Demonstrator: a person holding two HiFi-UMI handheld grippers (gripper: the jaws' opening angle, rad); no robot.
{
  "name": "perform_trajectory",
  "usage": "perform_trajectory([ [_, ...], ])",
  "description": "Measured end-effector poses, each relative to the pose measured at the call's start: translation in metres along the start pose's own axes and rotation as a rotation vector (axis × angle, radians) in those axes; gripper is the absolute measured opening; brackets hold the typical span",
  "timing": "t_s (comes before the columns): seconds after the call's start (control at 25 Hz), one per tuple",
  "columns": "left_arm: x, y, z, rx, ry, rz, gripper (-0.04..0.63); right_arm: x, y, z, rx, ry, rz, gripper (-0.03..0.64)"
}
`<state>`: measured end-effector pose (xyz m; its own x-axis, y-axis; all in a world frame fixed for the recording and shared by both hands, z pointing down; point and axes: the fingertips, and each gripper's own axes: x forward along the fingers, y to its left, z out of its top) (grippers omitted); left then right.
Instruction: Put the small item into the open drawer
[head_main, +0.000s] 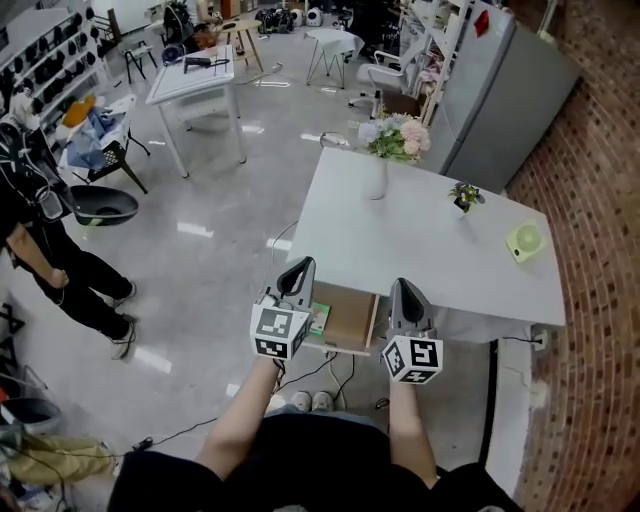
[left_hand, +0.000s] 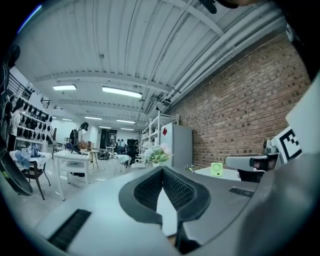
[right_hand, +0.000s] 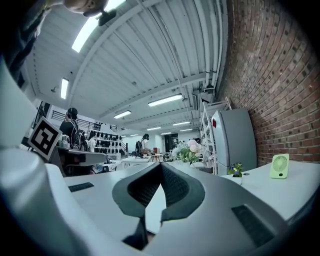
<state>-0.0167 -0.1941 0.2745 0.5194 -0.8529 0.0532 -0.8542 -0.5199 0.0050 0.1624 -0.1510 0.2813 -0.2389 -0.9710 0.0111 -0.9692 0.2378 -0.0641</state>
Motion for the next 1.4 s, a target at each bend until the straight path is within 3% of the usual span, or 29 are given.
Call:
perform_trajectory([
  [0.32,-0.007,0.001,0.002,0.021,-0.006,-0.007,0.021,-0.006,-0.002,0.010,-0.035,-0.029,-0.024,0.000],
  [0.56,-0.009,0.003,-0.002,0.005,-0.002,-0.008,0.021,-0.012,-0.008,-0.001,-0.053,0.015,-0.067,-0.002],
  [1.4,-0.016,-0.003,-0.015,-0.009,0.025,-0.011,0.021,-0.017,-0.003,-0.009,-0.051,0.035,-0.050,-0.002],
])
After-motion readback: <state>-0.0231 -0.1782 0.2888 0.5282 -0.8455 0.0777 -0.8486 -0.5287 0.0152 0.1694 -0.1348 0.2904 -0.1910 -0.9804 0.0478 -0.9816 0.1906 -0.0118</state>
